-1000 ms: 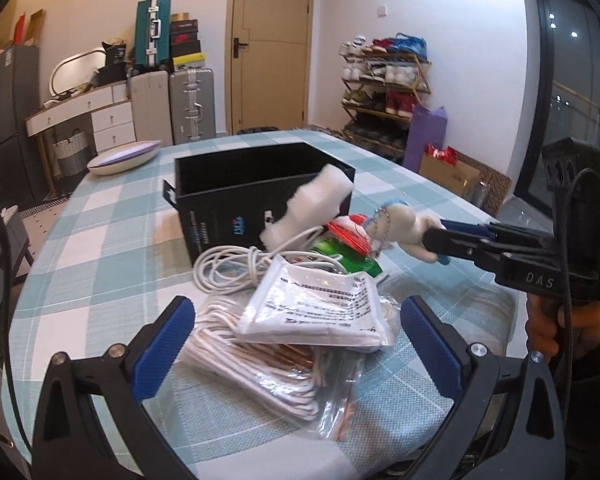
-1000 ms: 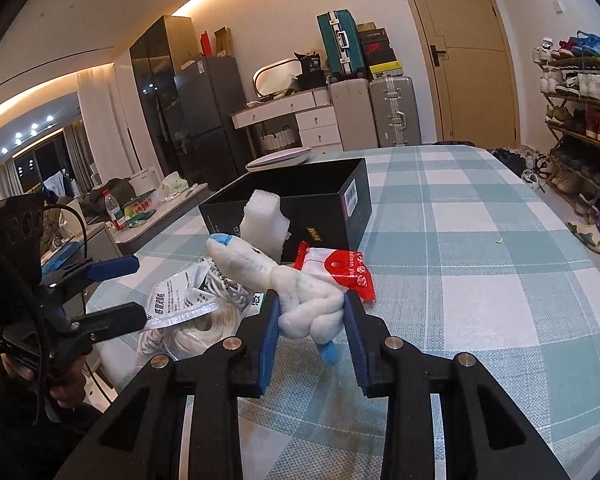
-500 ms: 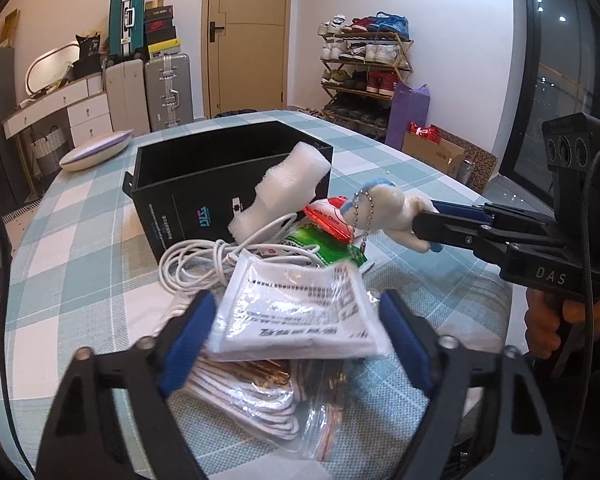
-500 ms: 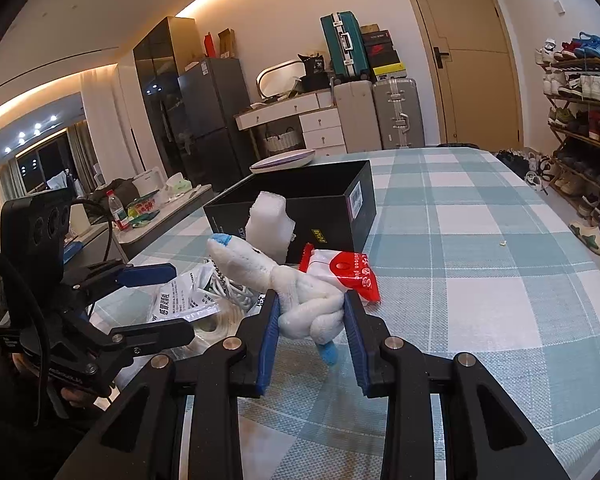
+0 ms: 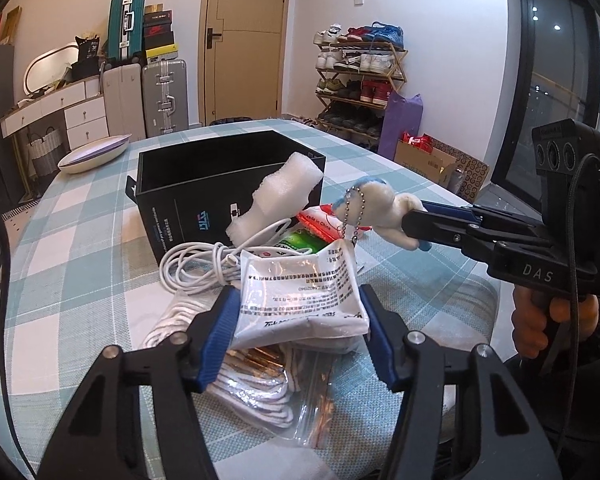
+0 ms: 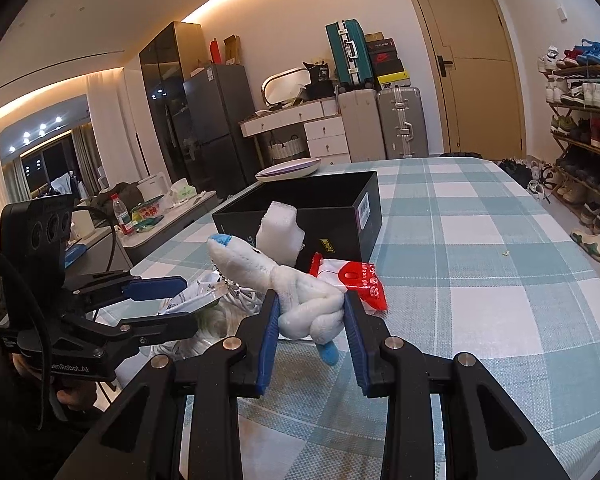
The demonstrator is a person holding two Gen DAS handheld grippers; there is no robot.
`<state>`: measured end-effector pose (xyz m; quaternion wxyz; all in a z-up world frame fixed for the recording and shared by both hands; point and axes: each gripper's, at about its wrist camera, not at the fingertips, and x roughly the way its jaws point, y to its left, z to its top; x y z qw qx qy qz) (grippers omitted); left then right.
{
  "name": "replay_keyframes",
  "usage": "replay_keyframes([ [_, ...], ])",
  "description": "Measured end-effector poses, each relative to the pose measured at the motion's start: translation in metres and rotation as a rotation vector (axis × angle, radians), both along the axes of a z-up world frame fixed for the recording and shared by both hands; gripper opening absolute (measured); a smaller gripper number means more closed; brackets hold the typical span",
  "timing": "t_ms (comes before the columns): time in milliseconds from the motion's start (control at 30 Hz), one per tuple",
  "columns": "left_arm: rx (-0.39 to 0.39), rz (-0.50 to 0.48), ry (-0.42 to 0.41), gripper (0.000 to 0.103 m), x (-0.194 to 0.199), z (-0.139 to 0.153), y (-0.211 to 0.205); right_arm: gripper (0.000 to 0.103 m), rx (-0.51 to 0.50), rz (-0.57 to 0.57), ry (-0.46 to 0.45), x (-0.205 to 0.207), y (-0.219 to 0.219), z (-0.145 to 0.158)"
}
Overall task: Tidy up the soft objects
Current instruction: 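Lift the plush toy with the right gripper while the left gripper grasps the white paper packet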
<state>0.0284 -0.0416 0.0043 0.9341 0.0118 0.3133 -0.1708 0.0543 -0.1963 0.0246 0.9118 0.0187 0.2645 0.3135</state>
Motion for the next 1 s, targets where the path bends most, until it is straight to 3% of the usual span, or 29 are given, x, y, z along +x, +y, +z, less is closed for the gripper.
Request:
replay_keyframes([
  [500,-0.023,0.034,-0.044,0.058,-0.001,0.013,0.011,0.032,0.022,-0.010,-0.041,-0.005,-0.002,0.016],
  [1000,-0.021,0.152,-0.122,0.058,0.025,0.050,0.034,0.032,0.021,-0.088,-0.088,0.009,0.001,0.052],
])
